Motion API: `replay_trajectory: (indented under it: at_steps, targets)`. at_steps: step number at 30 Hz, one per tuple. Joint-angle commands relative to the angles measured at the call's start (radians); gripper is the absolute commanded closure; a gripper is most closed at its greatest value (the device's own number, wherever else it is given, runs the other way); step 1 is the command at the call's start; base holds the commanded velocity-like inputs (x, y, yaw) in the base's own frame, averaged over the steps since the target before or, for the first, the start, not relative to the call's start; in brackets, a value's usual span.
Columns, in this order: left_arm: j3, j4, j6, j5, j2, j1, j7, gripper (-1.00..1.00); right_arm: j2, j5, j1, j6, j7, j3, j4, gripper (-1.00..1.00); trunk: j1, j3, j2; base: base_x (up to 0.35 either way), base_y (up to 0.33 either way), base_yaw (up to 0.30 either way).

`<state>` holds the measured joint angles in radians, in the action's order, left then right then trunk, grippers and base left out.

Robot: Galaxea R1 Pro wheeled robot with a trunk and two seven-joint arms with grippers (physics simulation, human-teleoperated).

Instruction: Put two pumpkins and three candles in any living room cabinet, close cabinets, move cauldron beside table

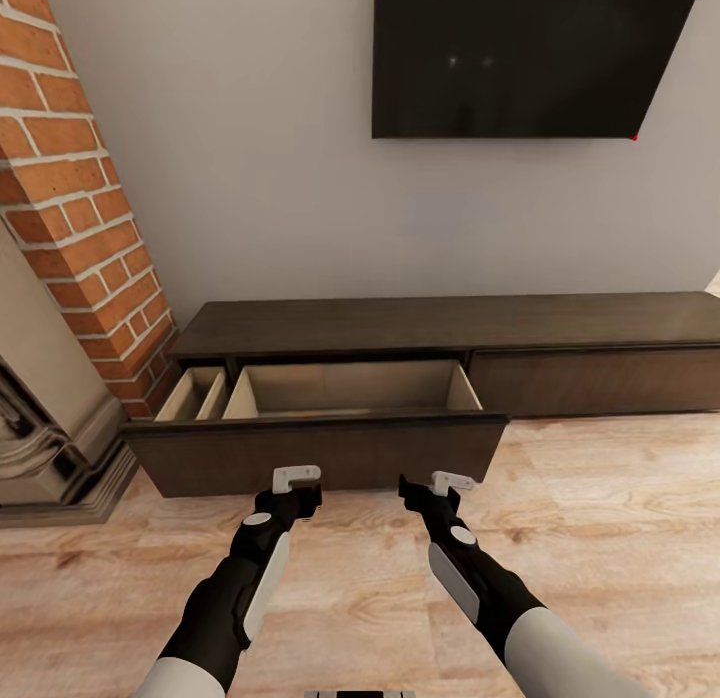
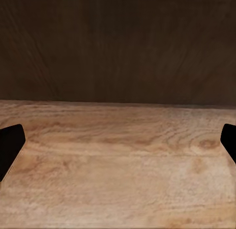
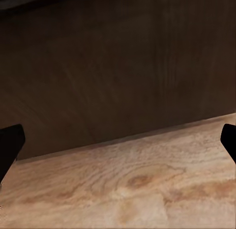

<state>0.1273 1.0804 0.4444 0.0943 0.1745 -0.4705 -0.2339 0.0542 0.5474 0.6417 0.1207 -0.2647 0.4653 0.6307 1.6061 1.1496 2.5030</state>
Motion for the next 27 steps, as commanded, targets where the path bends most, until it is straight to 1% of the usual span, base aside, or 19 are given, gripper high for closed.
replay_trajectory:
  at_steps: [1,4,10,15,23,25,27]
  targets:
    - [0.001,0.001,0.004,0.010,0.000,0.000,-0.008,-1.00,-0.001,0.011,0.001,0.007,-0.007,0.007,0.000,-1.00,0.000,0.001,0.000,0.271,0.091,0.000]
    - [0.002,0.001,0.004,0.010,0.000,0.000,-0.007,-1.00,-0.001,0.011,0.001,0.006,-0.007,0.007,0.000,-1.00,0.000,0.001,0.000,0.253,0.079,0.000]
    - [0.002,0.001,0.004,0.010,0.000,0.000,-0.007,-1.00,-0.001,0.011,0.001,0.006,-0.007,0.007,0.000,-1.00,0.000,0.001,0.000,0.090,0.015,0.000]
    - [0.002,0.002,0.004,0.010,0.000,0.000,-0.007,-1.00,-0.001,0.011,0.001,0.005,-0.007,0.007,0.000,-1.00,0.000,0.001,0.000,0.214,0.074,0.000]
    - [0.001,0.003,0.004,0.010,0.000,0.000,-0.008,-1.00,0.001,0.013,0.001,0.002,-0.009,0.008,-0.001,-1.00,0.000,0.001,0.000,0.046,0.008,0.000]
    - [0.001,0.003,0.004,0.010,0.000,0.000,-0.008,-1.00,0.001,0.013,0.001,0.000,-0.012,0.008,-0.013,-1.00,0.000,0.001,0.000,0.012,0.000,0.000]
    - [0.002,0.003,0.004,0.010,0.000,0.000,-0.008,-1.00,0.002,0.013,0.001,0.002,-0.013,0.007,-0.047,-1.00,0.000,0.001,0.000,0.004,0.000,0.000]
